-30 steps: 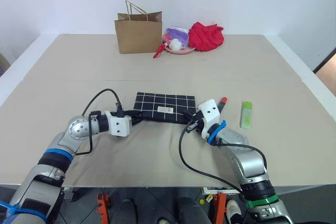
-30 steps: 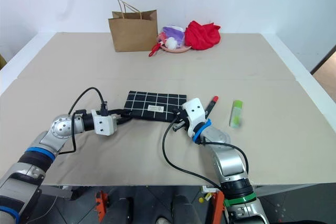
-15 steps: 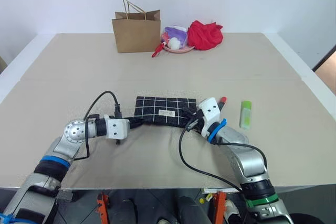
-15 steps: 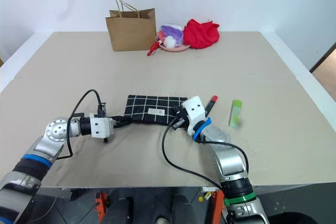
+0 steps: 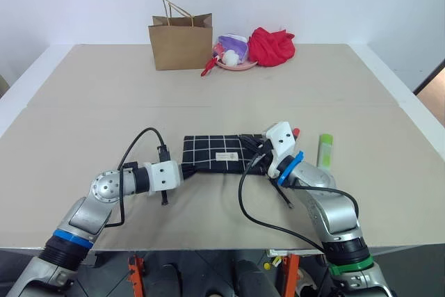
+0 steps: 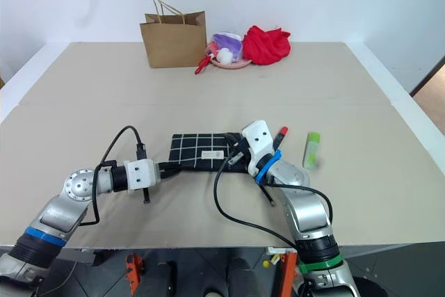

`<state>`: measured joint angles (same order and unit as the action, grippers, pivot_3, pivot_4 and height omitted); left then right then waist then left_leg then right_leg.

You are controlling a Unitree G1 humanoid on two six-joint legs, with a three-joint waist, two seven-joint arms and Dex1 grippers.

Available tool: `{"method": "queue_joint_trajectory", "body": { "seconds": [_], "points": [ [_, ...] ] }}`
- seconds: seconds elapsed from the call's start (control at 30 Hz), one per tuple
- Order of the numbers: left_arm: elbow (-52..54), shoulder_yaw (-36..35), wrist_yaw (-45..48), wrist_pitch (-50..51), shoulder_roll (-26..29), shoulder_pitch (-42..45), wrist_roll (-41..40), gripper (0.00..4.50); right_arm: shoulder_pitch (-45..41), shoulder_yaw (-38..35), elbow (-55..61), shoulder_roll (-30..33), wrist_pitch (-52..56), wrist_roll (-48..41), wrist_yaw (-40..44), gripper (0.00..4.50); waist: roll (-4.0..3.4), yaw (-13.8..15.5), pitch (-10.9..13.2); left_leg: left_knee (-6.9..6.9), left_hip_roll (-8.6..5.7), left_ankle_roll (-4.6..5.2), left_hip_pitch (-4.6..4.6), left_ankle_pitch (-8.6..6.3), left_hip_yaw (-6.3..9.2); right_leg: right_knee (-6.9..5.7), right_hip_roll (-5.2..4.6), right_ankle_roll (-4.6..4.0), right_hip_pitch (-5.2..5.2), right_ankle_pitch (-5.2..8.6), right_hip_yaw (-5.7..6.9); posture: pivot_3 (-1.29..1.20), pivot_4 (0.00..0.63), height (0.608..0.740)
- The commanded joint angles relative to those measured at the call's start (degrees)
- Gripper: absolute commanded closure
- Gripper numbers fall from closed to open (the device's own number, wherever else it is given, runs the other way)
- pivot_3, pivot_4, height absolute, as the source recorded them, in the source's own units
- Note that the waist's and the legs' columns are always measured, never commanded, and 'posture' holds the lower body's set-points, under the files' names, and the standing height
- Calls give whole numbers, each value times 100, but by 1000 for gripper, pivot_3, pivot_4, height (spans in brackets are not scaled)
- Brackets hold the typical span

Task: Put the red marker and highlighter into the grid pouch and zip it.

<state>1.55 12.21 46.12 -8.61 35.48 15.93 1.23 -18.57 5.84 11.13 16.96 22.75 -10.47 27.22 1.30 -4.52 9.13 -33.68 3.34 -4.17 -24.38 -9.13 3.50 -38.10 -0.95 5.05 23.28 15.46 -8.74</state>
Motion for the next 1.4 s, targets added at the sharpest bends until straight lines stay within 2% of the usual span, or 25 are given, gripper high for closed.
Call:
{"method": "queue_joint_trajectory", "body": {
  "seconds": [0.03, 0.1, 0.13, 0.37, 0.4, 0.53, 0.77, 0.87, 1.1, 1.4],
  "points": [
    [420, -243, -288, 533, -70, -53, 23, 4467, -155, -171, 260, -37, -5, -120, -53, 4500, 1, -1, 0, 0, 0, 0, 0, 0, 0, 0, 0, 0, 0, 0, 0, 0, 150, 740],
    [580, -279, -360, 825, -77, -57, 64, 4500, -164, -400, 449, 31, 144, -318, -39, 3847, 1, 2, 1, 1, 0, 0, -1, 0, 0, 0, 0, 0, 1, 0, 0, 0, 150, 740],
    [657, -302, -395, 997, -91, -56, 53, 4500, -96, -508, 581, 115, 211, -370, -28, 3697, 1, 3, 1, 1, 0, 0, -1, 0, 0, 0, 0, 1, 1, 1, 0, 0, 150, 740],
    [1102, -500, -506, 1761, -351, -106, -356, 4500, 800, -829, 1061, 366, 494, -469, -121, 216, 6, 26, 2, 2, 0, 3, -3, -3, 3, 1, 0, 0, -2, 9, 5, 0, 150, 740],
    [1189, -558, -480, 1878, -384, -105, -480, 4500, 859, -826, 1069, 345, 534, -500, -140, 30, 5, 26, 3, 3, 0, 3, -3, -3, 3, 1, 0, 0, 0, 10, 5, 0, 150, 740],
    [1380, -627, -325, 2153, -355, -64, -765, 4500, 903, -687, 1032, 367, 536, -484, -66, 30, 5, -21, 4, 1, 0, 3, 3, -2, 1, 1, 0, -4, -1, 0, 4, 0, 150, 740],
    [1240, -604, -246, 2188, -265, 63, -805, 4500, 592, -670, 671, 260, 410, -357, -235, 30, 8, -9, 5, -8, 0, 1, 5, 1, 1, 1, -1, -28, -6, 7, 3, 0, 150, 740],
    [1188, -579, -253, 2349, -299, 176, -847, 4500, 532, -696, 645, 275, 557, -406, -260, 829, 8, -1, 5, -8, 0, 0, 4, 1, 2, 1, 0, -16, -6, 2, 4, 0, 150, 740],
    [1144, -565, -332, 2582, -334, 341, -865, 4500, 724, -702, 796, 315, 720, -360, -368, 4395, 8, 0, 5, -5, 0, 2, -1, -3, 3, 1, 0, -1, -4, 5, 4, 0, 150, 740],
    [1210, -522, -335, 2670, -403, 365, -886, 4500, 669, -646, 794, 341, 810, -362, -377, 4486, 8, 0, 5, -5, 0, 2, 0, -2, 3, 1, 0, 0, -5, 1, 4, 0, 150, 740]
  ]
}}
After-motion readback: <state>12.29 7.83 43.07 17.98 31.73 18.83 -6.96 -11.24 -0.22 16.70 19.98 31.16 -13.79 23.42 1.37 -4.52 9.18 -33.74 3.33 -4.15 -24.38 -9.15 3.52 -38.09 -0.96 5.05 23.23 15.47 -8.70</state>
